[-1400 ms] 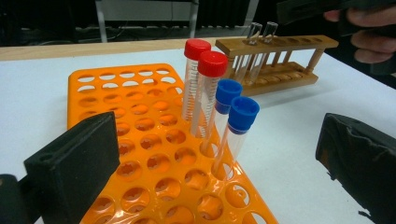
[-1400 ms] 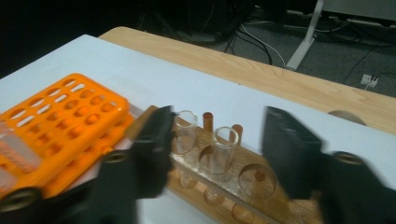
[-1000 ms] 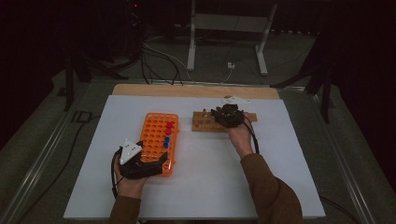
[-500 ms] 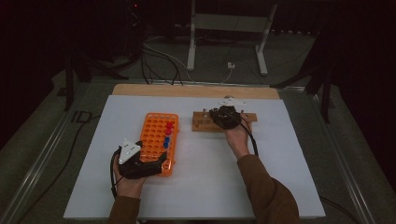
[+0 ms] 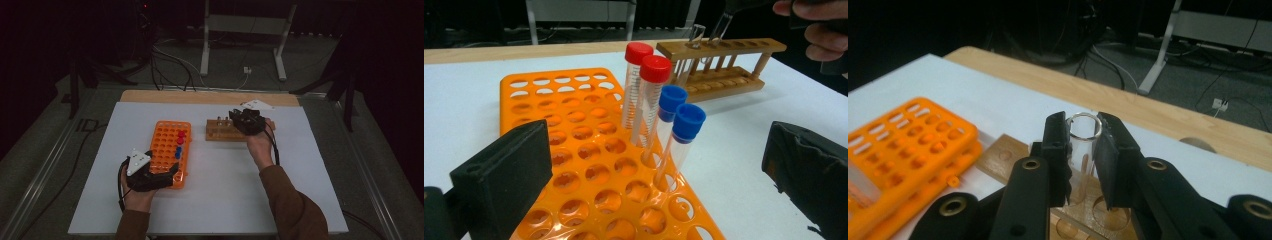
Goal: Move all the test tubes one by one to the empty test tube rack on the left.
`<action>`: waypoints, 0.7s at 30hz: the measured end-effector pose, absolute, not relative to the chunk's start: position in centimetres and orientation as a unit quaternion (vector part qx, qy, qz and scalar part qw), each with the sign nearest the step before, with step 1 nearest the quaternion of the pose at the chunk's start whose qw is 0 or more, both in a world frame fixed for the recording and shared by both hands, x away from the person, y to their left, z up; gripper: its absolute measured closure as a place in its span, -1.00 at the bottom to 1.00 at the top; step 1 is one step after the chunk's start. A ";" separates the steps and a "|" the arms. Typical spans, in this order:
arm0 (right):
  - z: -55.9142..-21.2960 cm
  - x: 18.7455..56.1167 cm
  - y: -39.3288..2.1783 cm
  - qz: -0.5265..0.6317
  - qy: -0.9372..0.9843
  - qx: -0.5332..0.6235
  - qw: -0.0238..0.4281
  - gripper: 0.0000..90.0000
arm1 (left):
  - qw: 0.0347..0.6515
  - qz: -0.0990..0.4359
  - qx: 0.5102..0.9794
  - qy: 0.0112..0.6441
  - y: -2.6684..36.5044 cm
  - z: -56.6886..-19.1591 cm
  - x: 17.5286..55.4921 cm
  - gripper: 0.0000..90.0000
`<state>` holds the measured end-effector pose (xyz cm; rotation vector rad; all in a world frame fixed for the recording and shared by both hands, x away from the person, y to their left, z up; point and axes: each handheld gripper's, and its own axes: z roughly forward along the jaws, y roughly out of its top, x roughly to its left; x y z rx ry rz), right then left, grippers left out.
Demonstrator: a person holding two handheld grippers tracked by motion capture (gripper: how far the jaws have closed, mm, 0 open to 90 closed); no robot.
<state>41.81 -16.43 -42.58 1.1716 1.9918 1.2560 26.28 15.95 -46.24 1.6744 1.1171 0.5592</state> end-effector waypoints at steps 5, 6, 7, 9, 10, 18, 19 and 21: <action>-41.6 41.2 -16.8 0.473 0.726 0.427 0.259 0.70 | 0.503 0.237 0.695 0.456 15.7 -45.9 26.1 -0.99; -41.5 41.1 -16.8 0.475 0.724 0.427 0.258 0.70 | 0.504 0.238 0.695 0.455 15.6 -45.8 26.1 -0.99; -41.3 40.9 -16.9 0.478 0.723 0.426 0.260 0.70 | 0.504 0.239 0.696 0.453 15.5 -45.7 26.0 -0.99; -40.9 40.5 -17.2 0.484 0.721 0.422 0.261 0.70 | 0.501 0.245 0.700 0.445 15.2 -45.4 26.0 -0.99; -40.6 40.3 -17.3 0.485 0.721 0.419 0.263 0.70 | 0.501 0.247 0.702 0.442 15.0 -45.3 25.9 -0.99; -39.4 38.4 -18.3 0.490 0.734 0.399 0.250 0.70 | 0.508 0.245 0.714 0.415 13.2 -44.1 26.0 -0.97; -39.4 38.2 -18.4 0.489 0.737 0.395 0.247 0.70 | 0.508 0.245 0.716 0.411 12.9 -44.0 26.1 -0.96; -39.4 37.5 -18.6 0.487 0.744 0.390 0.241 0.70 | 0.511 0.241 0.719 0.405 12.4 -43.8 26.3 -0.93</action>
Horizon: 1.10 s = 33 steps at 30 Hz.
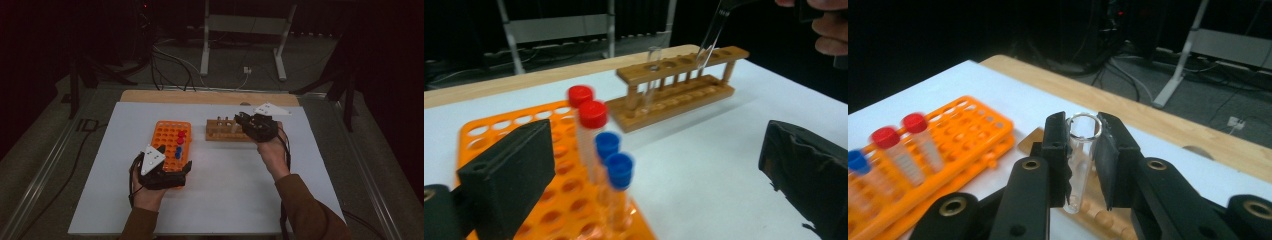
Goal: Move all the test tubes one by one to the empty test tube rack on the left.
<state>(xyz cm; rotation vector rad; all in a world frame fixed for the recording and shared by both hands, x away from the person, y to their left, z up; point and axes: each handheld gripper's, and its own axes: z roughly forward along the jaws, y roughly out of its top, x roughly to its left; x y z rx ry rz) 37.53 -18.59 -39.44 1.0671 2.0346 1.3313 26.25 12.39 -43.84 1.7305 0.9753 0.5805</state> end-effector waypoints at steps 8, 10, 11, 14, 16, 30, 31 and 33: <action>-39.7 35.3 -18.4 0.501 0.759 0.369 0.192 0.70 | 0.513 0.228 0.740 0.372 9.6 -43.8 26.8 -0.64; -39.8 34.7 -18.0 0.502 0.764 0.362 0.182 0.70 | 0.510 0.225 0.744 0.368 8.9 -43.9 27.0 -0.62; -39.9 34.4 -17.8 0.502 0.768 0.356 0.180 0.70 | 0.509 0.223 0.747 0.366 8.6 -44.0 27.1 -0.61; -40.0 33.6 -17.3 0.502 0.776 0.343 0.168 0.69 | 0.507 0.216 0.753 0.358 7.6 -44.2 27.4 -0.55; -39.9 33.3 -17.1 0.504 0.779 0.339 0.160 0.69 | 0.503 0.216 0.759 0.352 7.0 -44.3 27.5 -0.53; -40.1 31.5 -15.7 0.502 0.808 0.285 0.115 0.69 | 0.507 0.190 0.774 0.329 5.4 -44.5 28.1 0.23; -40.2 31.5 -15.6 0.504 0.809 0.282 0.111 0.69 | 0.508 0.188 0.774 0.328 5.4 -44.5 28.1 0.25; -40.3 31.4 -15.5 0.504 0.812 0.276 0.106 0.69 | 0.508 0.184 0.775 0.327 5.4 -44.5 28.1 0.28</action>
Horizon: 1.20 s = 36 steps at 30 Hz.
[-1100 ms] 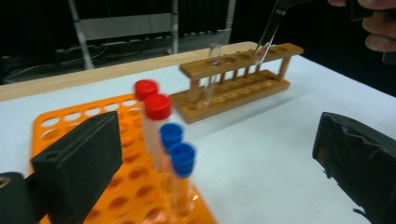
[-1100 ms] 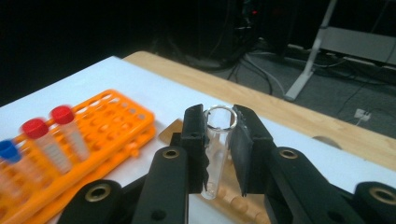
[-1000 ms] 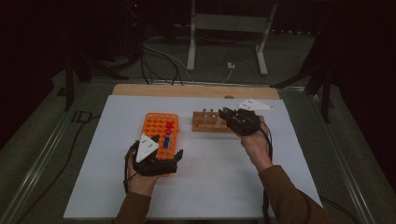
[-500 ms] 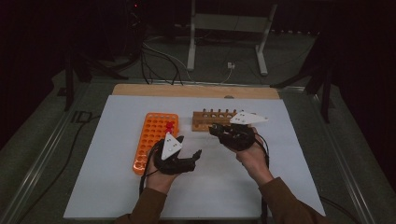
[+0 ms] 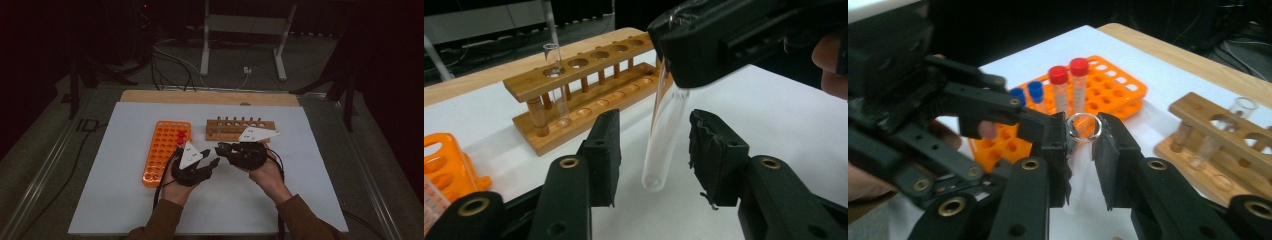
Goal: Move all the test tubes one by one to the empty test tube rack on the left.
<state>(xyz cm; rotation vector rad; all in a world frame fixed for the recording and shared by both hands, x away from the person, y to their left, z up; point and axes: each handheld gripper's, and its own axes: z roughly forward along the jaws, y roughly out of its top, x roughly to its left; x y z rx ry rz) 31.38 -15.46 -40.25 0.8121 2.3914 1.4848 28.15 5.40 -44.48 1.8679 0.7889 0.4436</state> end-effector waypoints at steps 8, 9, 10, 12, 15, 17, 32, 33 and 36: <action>-40.5 31.0 -14.9 0.502 0.822 0.251 0.092 0.69 | 0.514 0.166 0.780 0.315 5.4 -44.6 28.2 0.53; -40.6 31.0 -14.8 0.501 0.824 0.249 0.091 0.69 | 0.515 0.163 0.781 0.313 5.4 -44.6 28.2 0.56; -40.6 31.0 -14.8 0.501 0.824 0.247 0.091 0.69 | 0.515 0.162 0.783 0.310 5.4 -44.6 28.1 0.60; -40.6 30.9 -14.7 0.501 0.825 0.245 0.091 0.69 | 0.514 0.165 0.784 0.307 5.4 -44.6 28.0 0.65; -40.7 31.0 -14.8 0.504 0.823 0.246 0.088 0.68 | 0.514 0.168 0.785 0.303 5.3 -44.6 27.9 0.69; -40.6 30.9 -14.8 0.507 0.822 0.245 0.087 0.60 | 0.511 0.171 0.785 0.306 5.3 -44.6 28.0 0.70; -41.2 31.2 -16.9 0.519 0.797 0.286 0.117 -0.39 | 0.511 0.184 0.768 0.340 8.0 -45.0 27.6 0.70; -41.3 31.2 -17.0 0.518 0.796 0.290 0.119 -0.45 | 0.511 0.185 0.766 0.342 8.3 -45.0 27.6 0.70; -41.7 31.2 -17.5 0.514 0.792 0.304 0.126 -0.63 | 0.512 0.188 0.763 0.347 9.0 -45.0 27.4 0.70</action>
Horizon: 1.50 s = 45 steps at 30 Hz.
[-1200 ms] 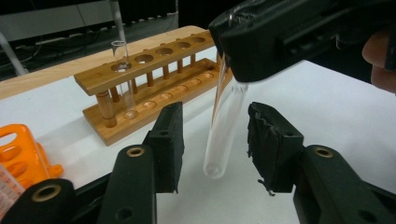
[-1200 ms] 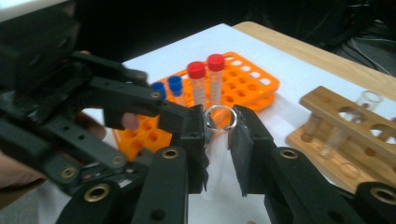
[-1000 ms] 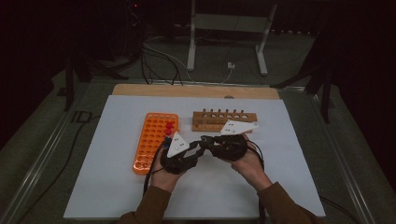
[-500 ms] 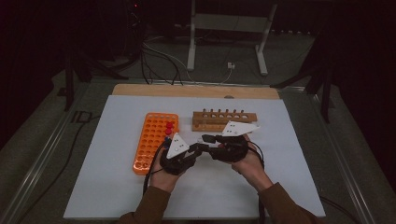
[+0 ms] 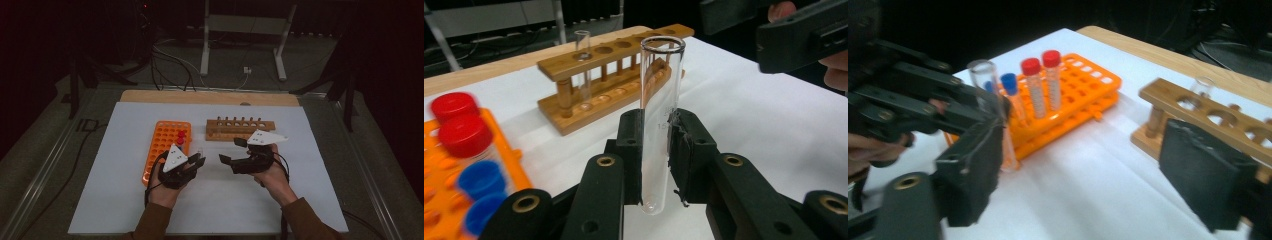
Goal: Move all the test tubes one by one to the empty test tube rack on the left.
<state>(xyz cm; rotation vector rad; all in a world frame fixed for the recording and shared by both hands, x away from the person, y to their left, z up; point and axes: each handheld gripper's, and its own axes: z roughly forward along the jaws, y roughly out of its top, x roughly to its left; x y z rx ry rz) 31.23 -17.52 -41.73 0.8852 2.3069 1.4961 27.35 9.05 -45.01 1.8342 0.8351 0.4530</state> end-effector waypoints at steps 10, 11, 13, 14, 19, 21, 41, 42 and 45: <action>-42.5 30.8 -19.8 0.499 0.778 0.345 0.161 -0.96 | 0.514 0.201 0.749 0.366 11.5 -45.3 26.9 0.70; -42.6 30.8 -20.1 0.500 0.775 0.349 0.163 -0.99 | 0.514 0.204 0.748 0.367 11.7 -45.3 26.8 0.70; -42.7 30.7 -20.7 0.501 0.770 0.357 0.167 -1.00 | 0.515 0.206 0.745 0.370 12.1 -45.3 26.7 0.70; -42.8 30.6 -20.9 0.503 0.768 0.361 0.168 -1.00 | 0.514 0.208 0.745 0.371 12.3 -45.4 26.7 0.70; -43.1 30.2 -22.0 0.510 0.757 0.371 0.168 -1.00 | 0.509 0.212 0.744 0.378 13.0 -45.8 26.5 0.70; -43.1 30.1 -22.3 0.513 0.754 0.374 0.169 -1.00 | 0.506 0.216 0.744 0.379 13.2 -45.9 26.5 0.70; -43.7 29.6 -23.1 0.525 0.744 0.379 0.164 -1.00 | 0.470 0.234 0.755 0.394 13.7 -48.0 26.0 0.69; -43.7 29.6 -23.1 0.525 0.745 0.379 0.163 -1.00 | 0.463 0.234 0.757 0.397 13.6 -48.1 26.0 0.69; -43.9 29.6 -23.0 0.523 0.746 0.378 0.163 -1.00 | 0.445 0.233 0.768 0.398 13.4 -48.5 26.1 0.70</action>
